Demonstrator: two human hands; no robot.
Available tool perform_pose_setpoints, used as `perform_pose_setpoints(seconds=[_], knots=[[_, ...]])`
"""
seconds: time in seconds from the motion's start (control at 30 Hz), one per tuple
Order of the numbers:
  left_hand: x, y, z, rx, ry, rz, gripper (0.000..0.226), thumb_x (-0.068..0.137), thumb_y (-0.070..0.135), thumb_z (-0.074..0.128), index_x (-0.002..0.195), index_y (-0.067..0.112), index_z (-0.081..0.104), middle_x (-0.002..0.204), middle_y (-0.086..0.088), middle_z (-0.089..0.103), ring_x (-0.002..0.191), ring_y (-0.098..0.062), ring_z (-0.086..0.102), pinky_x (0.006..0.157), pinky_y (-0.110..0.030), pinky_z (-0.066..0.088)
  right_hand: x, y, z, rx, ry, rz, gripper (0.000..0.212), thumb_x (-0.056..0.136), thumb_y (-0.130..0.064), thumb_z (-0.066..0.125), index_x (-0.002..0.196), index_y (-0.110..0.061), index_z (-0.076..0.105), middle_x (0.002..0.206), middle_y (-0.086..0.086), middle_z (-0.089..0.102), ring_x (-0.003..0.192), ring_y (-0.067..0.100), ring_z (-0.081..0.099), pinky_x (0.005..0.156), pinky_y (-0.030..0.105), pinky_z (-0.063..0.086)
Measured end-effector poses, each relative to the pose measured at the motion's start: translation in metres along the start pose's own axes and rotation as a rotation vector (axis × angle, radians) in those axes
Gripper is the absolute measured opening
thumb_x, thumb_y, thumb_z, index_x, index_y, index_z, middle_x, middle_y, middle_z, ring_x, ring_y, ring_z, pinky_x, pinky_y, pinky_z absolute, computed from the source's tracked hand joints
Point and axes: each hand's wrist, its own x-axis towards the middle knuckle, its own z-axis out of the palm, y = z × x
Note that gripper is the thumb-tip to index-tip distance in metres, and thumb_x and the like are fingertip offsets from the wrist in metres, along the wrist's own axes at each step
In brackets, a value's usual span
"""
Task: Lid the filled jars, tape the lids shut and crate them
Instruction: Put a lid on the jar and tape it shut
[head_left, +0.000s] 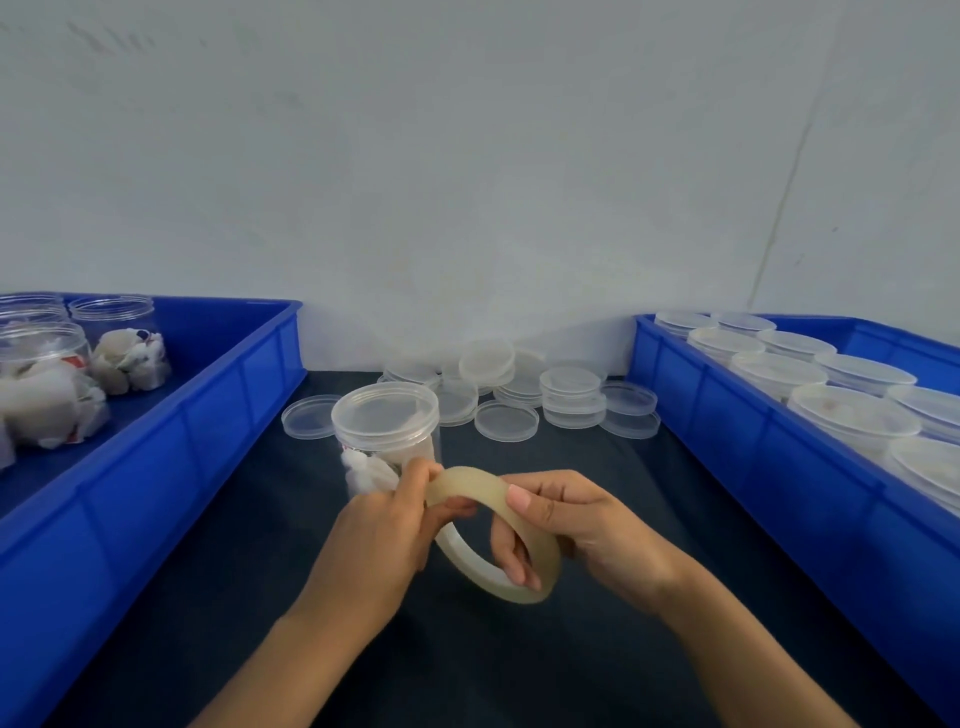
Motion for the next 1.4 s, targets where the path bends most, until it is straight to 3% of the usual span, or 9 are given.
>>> perform_pose_setpoints(seconds=[0.2, 0.37, 0.67, 0.8, 0.97, 1.03, 1.17, 1.33, 1.4], knots=[[-0.004, -0.01, 0.005, -0.272, 0.03, -0.07, 0.036, 0.082, 0.064, 0.03, 0.083, 0.034, 0.049, 0.048, 0.005, 0.055, 0.044, -0.007, 0.051, 0.049, -0.024, 0.043, 0.001, 0.003, -0.001, 0.152, -0.095, -0.004, 0.042, 0.1, -0.023, 0.04, 0.131, 0.003, 0.051, 0.077, 0.005, 0.06, 0.061, 0.014, 0.049, 0.066, 0.027, 0.044], [-0.008, -0.005, 0.006, -0.479, 0.077, -0.132, 0.055, 0.077, 0.069, 0.03, 0.076, 0.021, 0.057, 0.042, 0.001, 0.05, 0.034, -0.007, 0.042, 0.041, -0.02, 0.036, 0.001, 0.002, -0.002, 0.185, -0.161, -0.054, 0.04, 0.099, -0.019, 0.042, 0.131, 0.003, 0.05, 0.082, 0.004, 0.061, 0.068, 0.014, 0.054, 0.075, 0.029, 0.047], [-0.009, 0.007, 0.012, -0.707, -0.03, -0.287, 0.054, 0.089, 0.053, 0.038, 0.073, 0.006, 0.061, 0.039, 0.001, 0.043, 0.032, -0.009, 0.038, 0.038, -0.02, 0.037, -0.002, -0.003, 0.0, 0.16, -0.151, -0.113, 0.026, 0.094, -0.013, 0.052, 0.118, -0.004, 0.057, 0.085, 0.004, 0.066, 0.08, 0.015, 0.06, 0.085, 0.03, 0.047], [-0.009, 0.005, 0.008, -0.557, 0.076, -0.25, 0.051, 0.087, 0.06, 0.036, 0.085, 0.017, 0.064, 0.041, 0.0, 0.048, 0.034, -0.009, 0.045, 0.042, -0.027, 0.045, -0.003, -0.006, 0.002, 0.12, -0.161, -0.054, 0.018, 0.097, -0.013, 0.047, 0.107, -0.008, 0.062, 0.082, 0.005, 0.066, 0.082, 0.021, 0.06, 0.085, 0.034, 0.047], [-0.007, 0.0, -0.013, 0.208, 0.286, 0.272, 0.039, 0.085, 0.05, 0.047, 0.086, 0.021, 0.073, 0.055, 0.011, 0.057, 0.046, -0.007, 0.054, 0.04, -0.024, 0.043, 0.003, 0.001, 0.008, 0.003, 0.001, 0.095, 0.039, 0.095, -0.04, 0.046, 0.086, -0.007, 0.063, 0.067, 0.006, 0.062, 0.063, 0.017, 0.056, 0.071, 0.028, 0.044], [-0.006, 0.0, -0.012, 0.195, 0.344, 0.347, 0.033, 0.084, 0.047, 0.053, 0.088, 0.022, 0.075, 0.066, 0.012, 0.063, 0.057, -0.007, 0.056, 0.045, -0.023, 0.044, 0.006, 0.006, 0.011, -0.067, 0.092, 0.06, 0.035, 0.092, -0.04, 0.051, 0.078, -0.01, 0.063, 0.062, 0.005, 0.057, 0.06, 0.013, 0.05, 0.067, 0.025, 0.039], [-0.004, -0.003, -0.013, -0.016, 0.376, 0.234, 0.039, 0.081, 0.046, 0.062, 0.102, 0.016, 0.073, 0.071, 0.014, 0.054, 0.059, -0.002, 0.049, 0.054, -0.017, 0.043, 0.002, 0.002, 0.001, -0.041, 0.111, -0.074, 0.037, 0.092, -0.039, 0.048, 0.081, -0.008, 0.064, 0.065, 0.002, 0.054, 0.066, 0.011, 0.049, 0.074, 0.02, 0.041], [-0.002, -0.007, -0.015, -0.082, 0.415, 0.206, 0.038, 0.08, 0.043, 0.061, 0.09, 0.008, 0.073, 0.088, 0.004, 0.061, 0.062, -0.008, 0.057, 0.052, -0.028, 0.053, -0.005, -0.004, -0.011, 0.01, 0.012, -0.066, 0.029, 0.093, -0.028, 0.046, 0.102, -0.007, 0.064, 0.078, 0.003, 0.055, 0.08, 0.013, 0.05, 0.083, 0.025, 0.04], [-0.002, -0.006, -0.015, -0.052, 0.437, 0.248, 0.035, 0.085, 0.045, 0.062, 0.087, 0.012, 0.072, 0.084, 0.008, 0.063, 0.065, -0.004, 0.055, 0.056, -0.023, 0.051, -0.005, -0.005, -0.011, 0.005, 0.024, -0.041, 0.027, 0.09, -0.021, 0.044, 0.101, -0.009, 0.065, 0.079, 0.005, 0.057, 0.081, 0.014, 0.051, 0.083, 0.028, 0.039]])
